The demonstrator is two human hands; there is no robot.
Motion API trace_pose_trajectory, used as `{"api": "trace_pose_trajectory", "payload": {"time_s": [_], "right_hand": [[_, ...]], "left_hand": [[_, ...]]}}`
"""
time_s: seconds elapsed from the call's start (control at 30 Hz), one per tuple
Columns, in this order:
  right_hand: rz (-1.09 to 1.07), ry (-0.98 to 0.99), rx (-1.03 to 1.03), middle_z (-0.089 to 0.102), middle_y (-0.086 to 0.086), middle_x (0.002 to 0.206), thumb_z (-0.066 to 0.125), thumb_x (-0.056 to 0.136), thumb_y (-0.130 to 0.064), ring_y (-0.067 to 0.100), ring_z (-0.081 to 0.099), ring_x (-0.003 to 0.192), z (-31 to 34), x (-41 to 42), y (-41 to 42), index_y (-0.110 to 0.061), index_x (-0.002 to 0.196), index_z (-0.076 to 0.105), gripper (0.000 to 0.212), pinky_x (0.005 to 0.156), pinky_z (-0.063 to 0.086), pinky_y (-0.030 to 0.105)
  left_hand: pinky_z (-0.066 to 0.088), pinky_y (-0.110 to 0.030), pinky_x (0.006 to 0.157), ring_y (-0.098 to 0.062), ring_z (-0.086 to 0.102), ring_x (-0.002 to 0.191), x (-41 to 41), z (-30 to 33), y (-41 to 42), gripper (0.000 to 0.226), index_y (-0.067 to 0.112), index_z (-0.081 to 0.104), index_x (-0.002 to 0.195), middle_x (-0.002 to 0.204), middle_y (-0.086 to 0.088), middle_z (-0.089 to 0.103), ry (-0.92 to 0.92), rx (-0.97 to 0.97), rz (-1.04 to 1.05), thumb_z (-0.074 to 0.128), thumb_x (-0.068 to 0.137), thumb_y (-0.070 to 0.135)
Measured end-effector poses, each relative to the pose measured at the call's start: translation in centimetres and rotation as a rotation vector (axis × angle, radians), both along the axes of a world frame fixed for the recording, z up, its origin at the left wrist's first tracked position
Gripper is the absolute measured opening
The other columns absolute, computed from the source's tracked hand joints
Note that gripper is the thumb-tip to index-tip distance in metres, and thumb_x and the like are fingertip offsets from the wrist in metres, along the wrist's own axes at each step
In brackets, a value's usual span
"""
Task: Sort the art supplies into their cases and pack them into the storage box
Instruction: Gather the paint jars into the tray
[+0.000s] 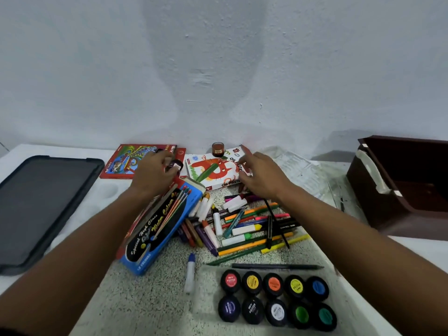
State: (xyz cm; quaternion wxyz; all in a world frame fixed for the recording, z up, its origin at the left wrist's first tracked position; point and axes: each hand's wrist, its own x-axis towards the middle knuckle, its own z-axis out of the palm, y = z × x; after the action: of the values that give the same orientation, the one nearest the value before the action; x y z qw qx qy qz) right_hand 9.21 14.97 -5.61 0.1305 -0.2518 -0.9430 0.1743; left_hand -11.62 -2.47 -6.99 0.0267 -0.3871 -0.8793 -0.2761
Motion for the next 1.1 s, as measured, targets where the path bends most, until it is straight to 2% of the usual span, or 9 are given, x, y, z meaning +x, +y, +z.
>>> {"api": "trace_pose_trajectory", "payload": {"time_s": [0.2,0.33,0.47,0.7,0.77,0.9,0.97,1.03,1.1], "right_hand": [[-0.004,-0.066,0.008,0.047,0.012,0.134,0.051,0.094,-0.029,0.030,0.042,0.123,0.1,-6.0,1.8,-0.022,0.138,0.043,0.046,0.098,0.040,0.039],[0.004,-0.139,0.030,0.044,0.013,0.135,0.051,0.093,-0.033,0.033,0.044,0.120,-0.4,-8.2,2.2,-0.028,0.139,0.039,0.047,0.096,0.042,0.042],[-0.026,-0.213,0.086,0.044,0.012,0.133,0.054,0.092,-0.034,0.033,0.046,0.118,-1.0,-9.5,2.4,-0.025,0.135,0.042,0.045,0.094,0.045,0.043],[0.008,-0.140,0.117,0.057,0.011,0.108,0.056,0.091,-0.028,0.030,0.057,0.097,-1.2,-9.9,2.3,-0.014,0.107,0.051,0.022,0.086,0.050,0.047],[0.009,-0.057,0.046,0.060,0.006,0.099,0.060,0.089,-0.030,0.025,0.059,0.088,-0.9,-8.9,2.1,-0.020,0.104,0.046,0.023,0.081,0.052,0.044],[0.066,0.123,-0.247,0.060,-0.003,0.095,0.069,0.083,-0.020,0.009,0.057,0.080,1.5,-3.5,0.2,-0.018,0.132,0.041,0.056,0.074,0.044,0.021],[0.068,0.095,-0.235,0.056,-0.005,0.099,0.072,0.078,-0.020,0.007,0.054,0.083,2.1,0.3,-0.9,-0.020,0.136,0.045,0.064,0.078,0.042,0.019],[0.043,0.012,-0.209,0.046,-0.005,0.107,0.074,0.075,-0.022,0.009,0.051,0.094,1.5,4.3,-2.1,-0.022,0.132,0.052,0.061,0.087,0.042,0.017],[0.033,-0.015,-0.244,0.044,-0.003,0.109,0.075,0.074,-0.022,0.007,0.049,0.095,0.3,8.0,-3.7,-0.023,0.126,0.058,0.054,0.084,0.037,0.007]], "left_hand": [[0.036,-0.045,0.104,-0.035,0.040,0.128,-2.0,-0.8,2.1,0.051,0.020,0.051,0.137,0.132,-0.020,0.048,-0.048,-0.229,-0.029,0.061,0.090,0.036],[0.041,-0.046,0.103,-0.033,0.048,0.120,-2.5,-1.2,2.7,0.038,0.023,0.062,0.122,0.126,-0.018,0.052,-0.062,-0.262,-0.053,0.063,0.089,0.040],[0.050,-0.044,0.093,-0.028,0.057,0.106,-2.6,-1.5,3.0,0.027,0.017,0.064,0.108,0.115,-0.013,0.061,-0.090,-0.216,-0.050,0.069,0.086,0.032],[0.050,-0.036,0.080,-0.025,0.059,0.096,-2.0,-0.9,2.8,0.024,0.013,0.058,0.100,0.106,-0.012,0.064,-0.077,-0.172,-0.048,0.073,0.082,0.020],[0.045,-0.032,0.073,-0.024,0.059,0.092,-1.5,-0.3,2.3,0.026,0.014,0.056,0.101,0.103,-0.010,0.063,-0.105,-0.079,-0.041,0.072,0.082,0.018],[0.046,-0.033,0.075,-0.021,0.057,0.091,0.0,2.1,0.6,0.041,0.013,0.056,0.119,0.099,-0.002,0.056,-0.184,0.138,-0.033,0.073,0.081,0.017],[0.053,-0.034,0.076,-0.021,0.061,0.092,1.1,3.0,-0.5,0.043,0.018,0.059,0.119,0.103,-0.002,0.060,-0.264,0.202,-0.057,0.076,0.079,0.018],[0.054,-0.027,0.074,-0.016,0.064,0.091,3.0,3.3,-1.9,0.039,0.022,0.065,0.113,0.105,-0.002,0.063,-0.303,0.202,-0.122,0.078,0.077,0.020],[0.055,-0.028,0.078,-0.011,0.065,0.090,5.5,3.3,-3.2,0.035,0.023,0.068,0.109,0.105,0.001,0.065,-0.351,0.187,-0.211,0.079,0.075,0.018]]}}
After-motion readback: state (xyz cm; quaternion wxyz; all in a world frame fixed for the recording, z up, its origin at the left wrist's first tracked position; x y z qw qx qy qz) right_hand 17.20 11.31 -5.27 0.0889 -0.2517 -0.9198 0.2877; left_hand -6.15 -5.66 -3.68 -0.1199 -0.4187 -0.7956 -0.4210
